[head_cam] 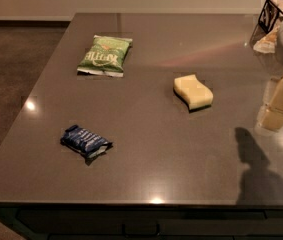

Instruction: Move sponge near rxbar blueberry

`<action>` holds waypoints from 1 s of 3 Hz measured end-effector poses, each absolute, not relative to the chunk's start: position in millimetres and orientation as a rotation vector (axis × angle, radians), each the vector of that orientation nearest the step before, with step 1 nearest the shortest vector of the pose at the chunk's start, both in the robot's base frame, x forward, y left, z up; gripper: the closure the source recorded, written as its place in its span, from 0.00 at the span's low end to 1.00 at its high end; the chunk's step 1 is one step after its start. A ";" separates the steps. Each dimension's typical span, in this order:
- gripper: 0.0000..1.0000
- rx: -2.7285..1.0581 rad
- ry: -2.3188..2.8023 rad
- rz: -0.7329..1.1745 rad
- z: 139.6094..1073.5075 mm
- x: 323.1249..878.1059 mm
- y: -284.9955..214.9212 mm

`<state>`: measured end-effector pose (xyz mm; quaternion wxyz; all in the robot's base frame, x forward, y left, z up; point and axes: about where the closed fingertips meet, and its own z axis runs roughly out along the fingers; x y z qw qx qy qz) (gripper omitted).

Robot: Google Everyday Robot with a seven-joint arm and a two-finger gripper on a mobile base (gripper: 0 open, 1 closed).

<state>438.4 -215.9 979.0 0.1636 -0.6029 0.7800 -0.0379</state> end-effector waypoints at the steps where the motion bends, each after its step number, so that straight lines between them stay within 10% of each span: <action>1: 0.00 -1.719 2.224 -0.108 979.0 438.4 -215.9; 3: 0.00 -1.627 2.302 -0.047 951.1 489.2 -187.8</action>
Offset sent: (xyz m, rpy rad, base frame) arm 0.0431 0.0270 -0.0283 0.0489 0.0654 -0.0510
